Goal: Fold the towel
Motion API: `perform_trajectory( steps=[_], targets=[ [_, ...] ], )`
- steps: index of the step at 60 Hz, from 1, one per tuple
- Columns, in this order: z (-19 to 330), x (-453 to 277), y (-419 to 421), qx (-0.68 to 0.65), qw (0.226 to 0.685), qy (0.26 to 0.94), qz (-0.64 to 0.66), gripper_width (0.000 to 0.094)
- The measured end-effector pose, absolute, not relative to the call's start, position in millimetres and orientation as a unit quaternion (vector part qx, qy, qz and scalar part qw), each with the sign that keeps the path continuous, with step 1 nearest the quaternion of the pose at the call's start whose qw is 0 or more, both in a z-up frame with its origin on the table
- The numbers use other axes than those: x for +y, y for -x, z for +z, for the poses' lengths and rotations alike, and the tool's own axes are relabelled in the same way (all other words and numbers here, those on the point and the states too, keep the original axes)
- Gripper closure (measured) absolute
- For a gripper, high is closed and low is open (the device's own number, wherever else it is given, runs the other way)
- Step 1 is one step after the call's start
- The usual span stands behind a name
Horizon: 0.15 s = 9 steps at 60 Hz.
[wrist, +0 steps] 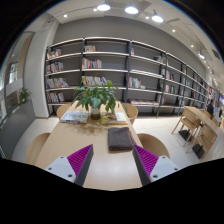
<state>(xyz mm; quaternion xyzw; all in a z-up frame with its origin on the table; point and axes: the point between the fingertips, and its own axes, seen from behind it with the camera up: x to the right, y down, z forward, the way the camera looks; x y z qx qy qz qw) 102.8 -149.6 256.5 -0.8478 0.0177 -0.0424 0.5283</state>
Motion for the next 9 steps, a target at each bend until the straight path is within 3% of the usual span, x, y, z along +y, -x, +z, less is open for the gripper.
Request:
perform_trajectory(
  steps=[9],
  targets=[
    [259.8, -161.1, -95.7, 0.018, 0.529, 0.847, -0.038, 0.0144]
  ],
)
